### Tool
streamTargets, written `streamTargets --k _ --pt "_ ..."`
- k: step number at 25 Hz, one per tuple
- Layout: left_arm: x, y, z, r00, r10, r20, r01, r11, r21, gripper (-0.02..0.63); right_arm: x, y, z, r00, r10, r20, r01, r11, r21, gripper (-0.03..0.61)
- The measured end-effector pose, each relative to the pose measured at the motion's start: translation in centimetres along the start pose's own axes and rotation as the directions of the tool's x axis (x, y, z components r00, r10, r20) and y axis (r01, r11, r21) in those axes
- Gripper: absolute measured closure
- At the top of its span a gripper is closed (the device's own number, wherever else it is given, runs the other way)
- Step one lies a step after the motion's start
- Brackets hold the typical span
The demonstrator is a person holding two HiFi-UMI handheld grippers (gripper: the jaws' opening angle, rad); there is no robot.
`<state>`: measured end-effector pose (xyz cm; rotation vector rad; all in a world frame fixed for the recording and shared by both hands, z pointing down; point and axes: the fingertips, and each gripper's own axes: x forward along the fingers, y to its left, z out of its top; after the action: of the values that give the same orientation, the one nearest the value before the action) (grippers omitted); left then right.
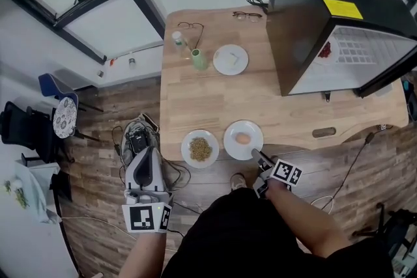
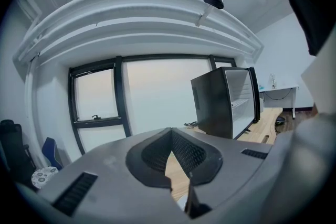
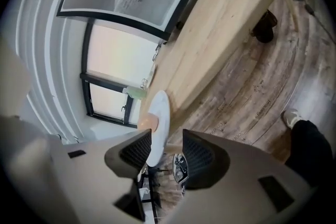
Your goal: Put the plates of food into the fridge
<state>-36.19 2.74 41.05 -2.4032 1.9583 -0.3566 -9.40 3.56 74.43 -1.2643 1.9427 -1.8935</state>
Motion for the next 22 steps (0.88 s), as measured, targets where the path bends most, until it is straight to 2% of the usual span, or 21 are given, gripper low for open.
streamTargets --k 4,7,16,22 --pt "-0.3 0.6 0.0 1.0 0.003 -0.003 -0.003 1.0 0.009 0.611 0.6 -0.6 -0.2 1.0 0.019 0.017 -0.02 0.994 0.107 0.386" --pt "-0.2 0.7 0.2 1.0 -0.002 0.004 0.002 1.0 0.015 0.611 0.8 -0.1 0.3 0.999 0.035 0.031 -0.038 0.993 0.108 0.525" --pt "0.4 0.8 0.9 0.999 -0.026 0.038 0.026 0.999 0.02 0.611 0.5 2.6 1.0 0.993 0.102 0.064 -0.106 0.992 0.067 0.548" --pt "1.5 0.0 0.6 0.996 -0.061 0.072 0.063 0.998 -0.021 0.611 -1.8 4.3 3.0 0.984 0.122 0.127 -0.13 0.99 0.055 0.548"
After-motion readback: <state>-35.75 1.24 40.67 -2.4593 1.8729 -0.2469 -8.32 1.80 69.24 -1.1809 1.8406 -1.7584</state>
